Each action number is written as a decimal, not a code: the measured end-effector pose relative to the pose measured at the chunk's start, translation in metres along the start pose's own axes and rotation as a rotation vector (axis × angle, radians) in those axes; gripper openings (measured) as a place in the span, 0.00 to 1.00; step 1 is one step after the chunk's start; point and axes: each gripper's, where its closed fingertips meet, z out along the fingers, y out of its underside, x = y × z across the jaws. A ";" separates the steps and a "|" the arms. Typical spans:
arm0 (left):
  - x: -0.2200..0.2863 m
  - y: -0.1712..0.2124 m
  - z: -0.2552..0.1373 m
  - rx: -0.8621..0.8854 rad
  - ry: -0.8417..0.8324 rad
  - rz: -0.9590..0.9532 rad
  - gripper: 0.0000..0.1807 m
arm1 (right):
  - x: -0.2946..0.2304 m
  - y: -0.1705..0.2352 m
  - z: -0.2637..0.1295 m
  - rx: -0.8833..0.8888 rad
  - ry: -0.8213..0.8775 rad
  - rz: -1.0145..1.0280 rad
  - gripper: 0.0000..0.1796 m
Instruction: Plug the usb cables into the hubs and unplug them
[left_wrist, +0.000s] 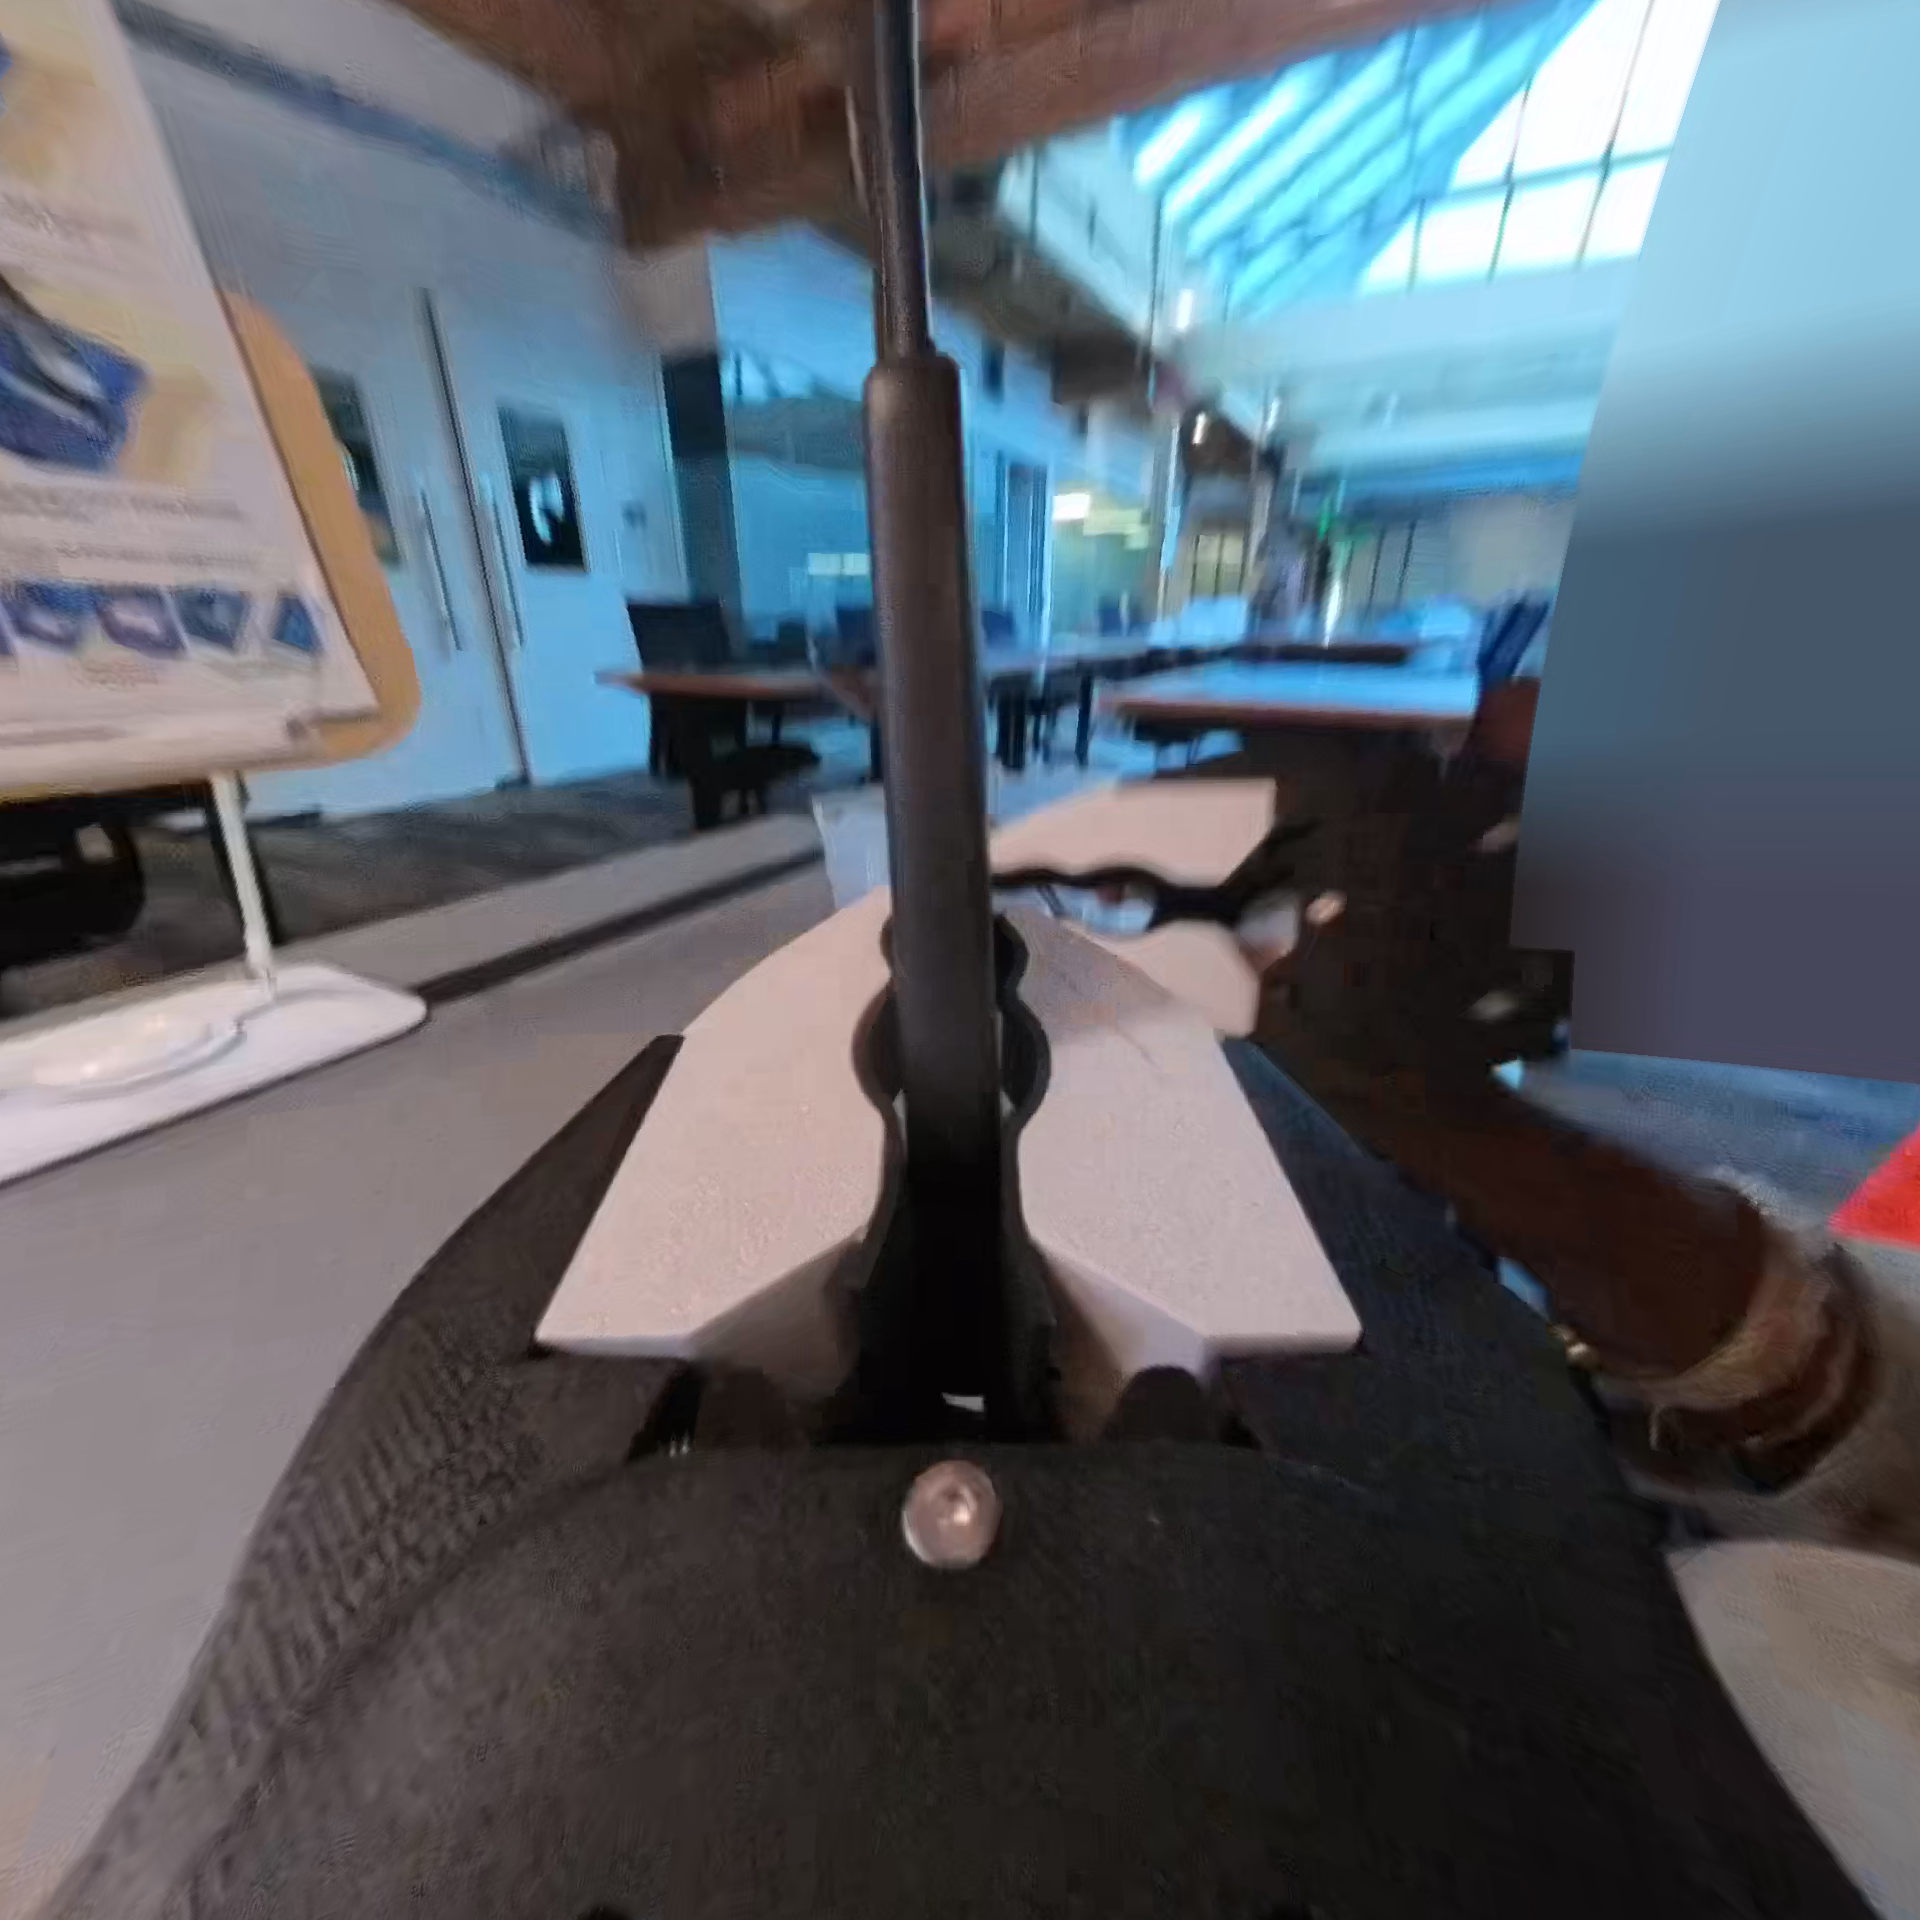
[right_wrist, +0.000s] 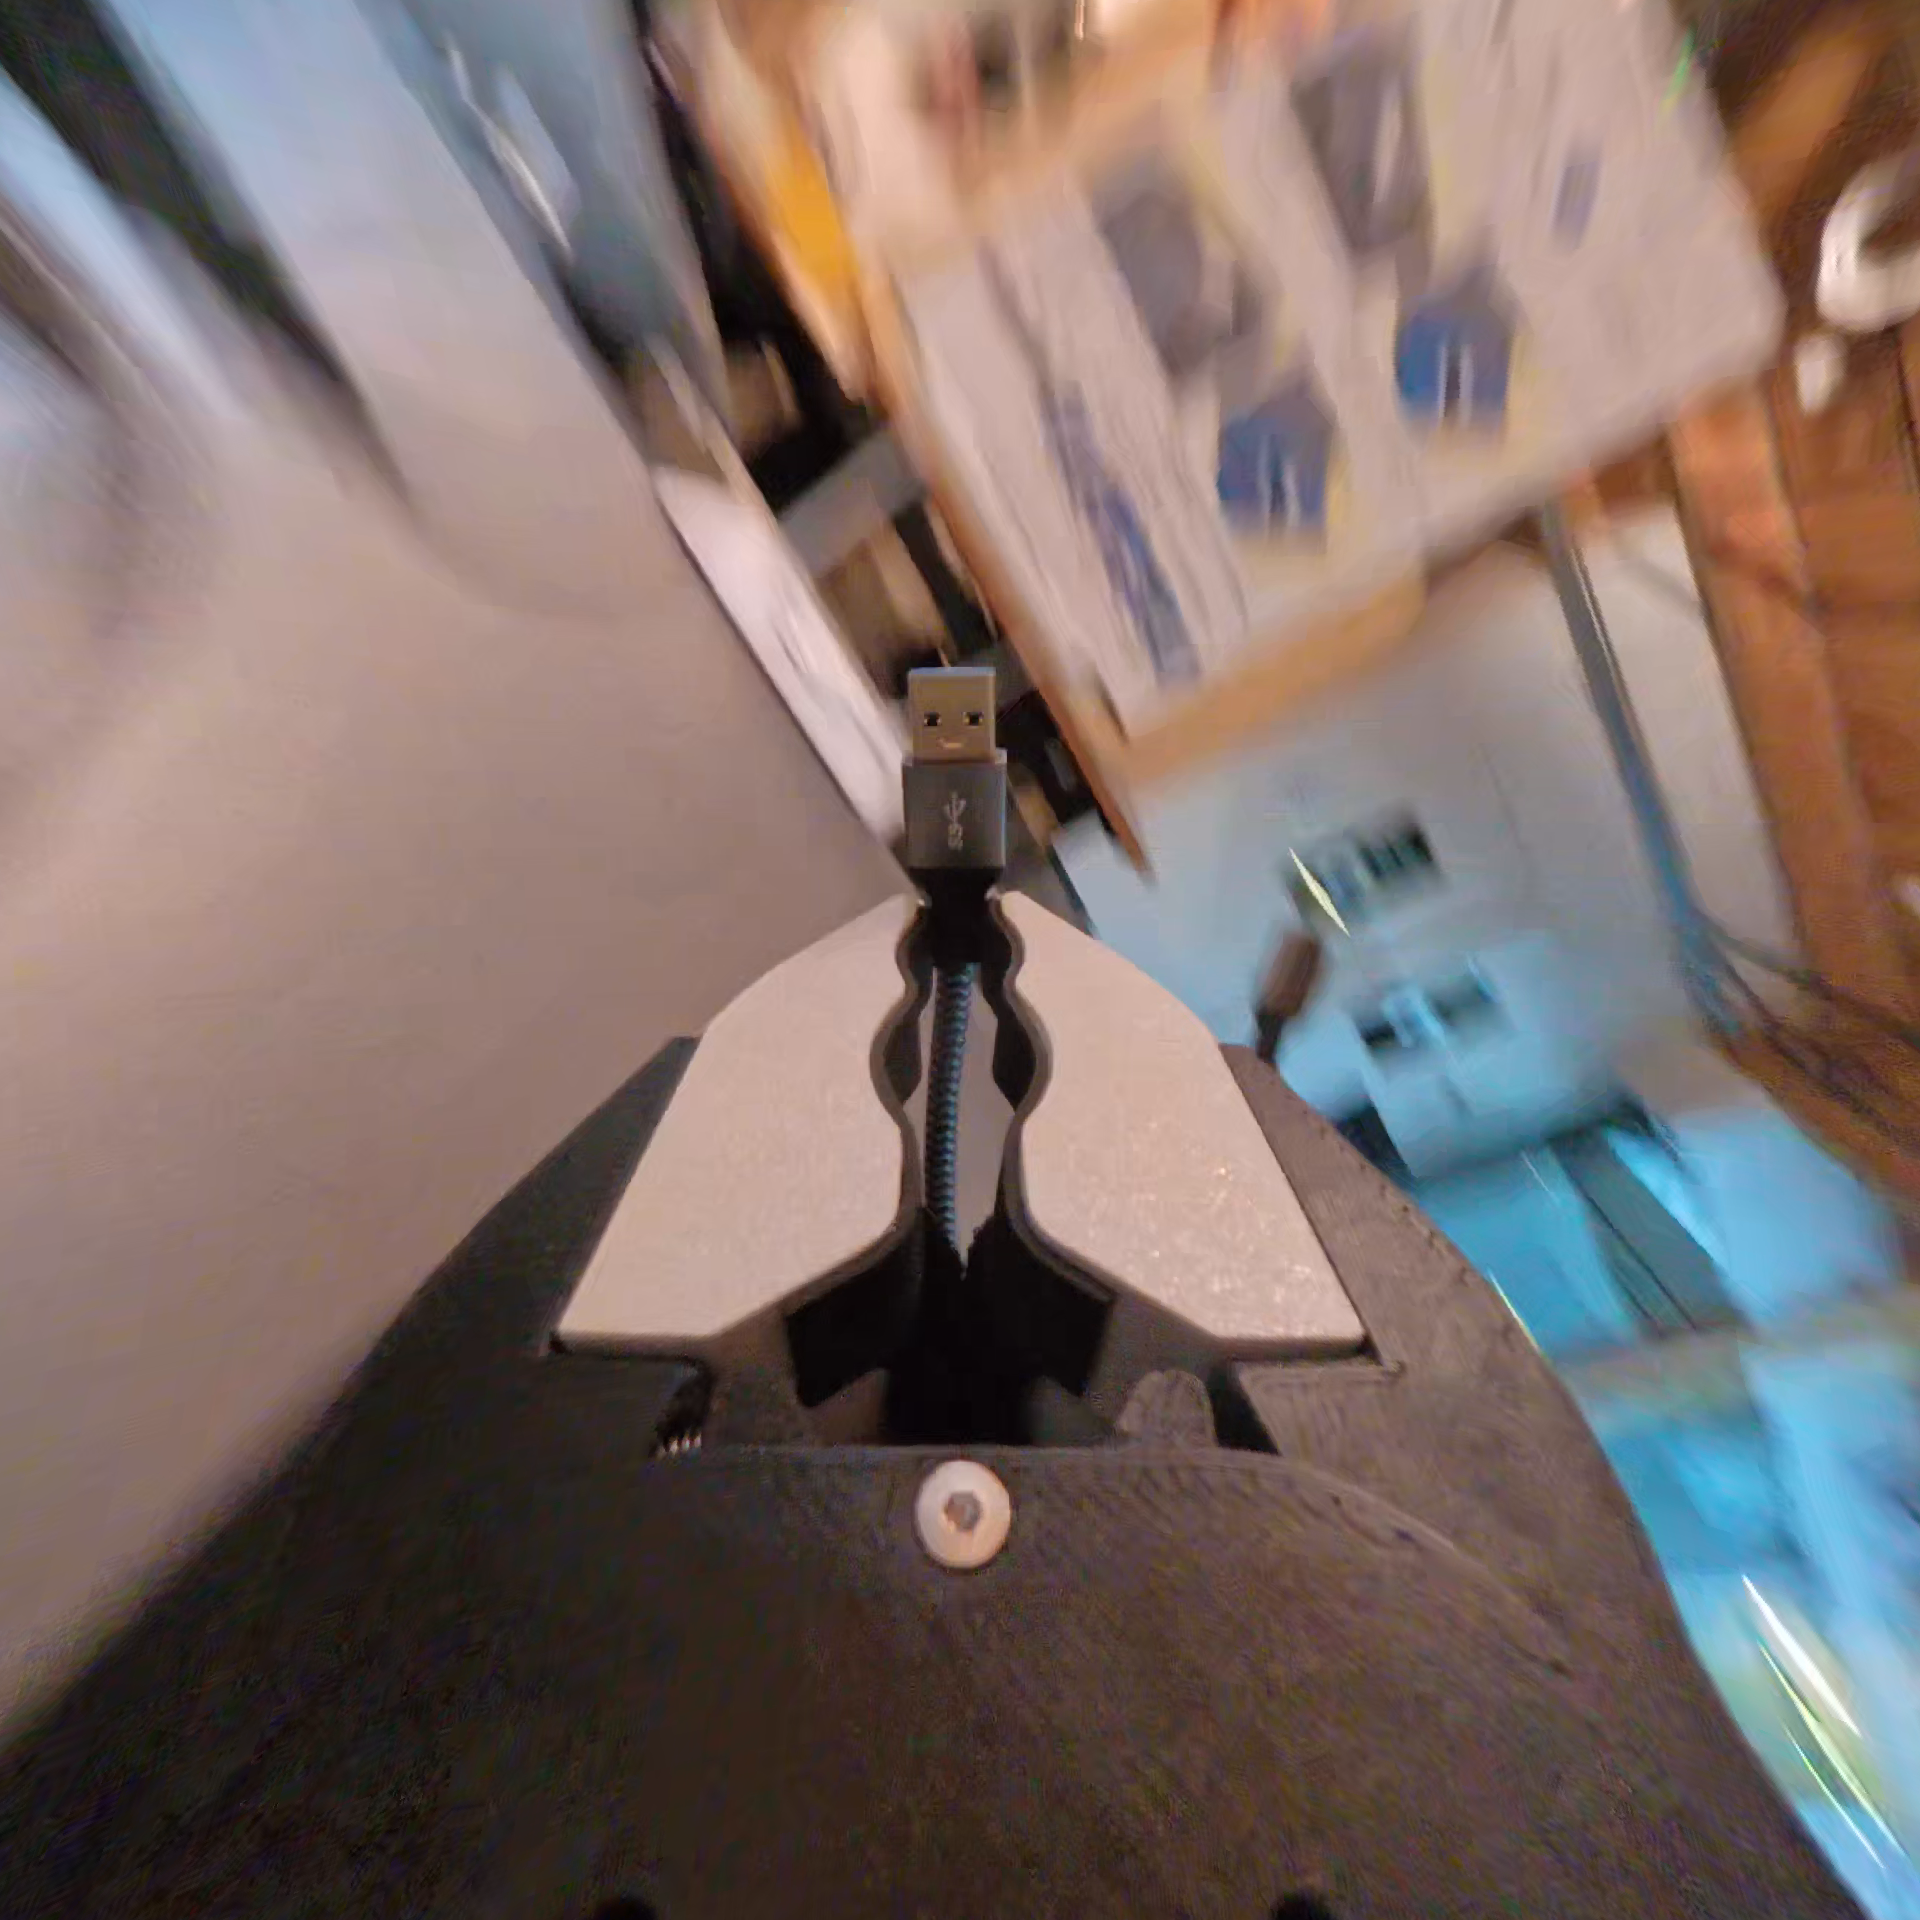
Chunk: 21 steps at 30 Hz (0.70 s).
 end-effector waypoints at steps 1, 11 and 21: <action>-0.009 -0.022 -0.013 0.056 -0.012 -0.038 0.07 | 0.020 0.037 0.003 -0.064 0.052 0.040 0.06; -0.019 -0.022 -0.018 0.021 0.017 0.007 0.07 | 0.119 -0.077 -0.100 0.718 0.125 0.161 0.05; -0.032 0.003 -0.011 0.005 -0.042 -0.038 0.07 | 0.267 -0.001 -0.167 1.016 0.277 0.594 0.05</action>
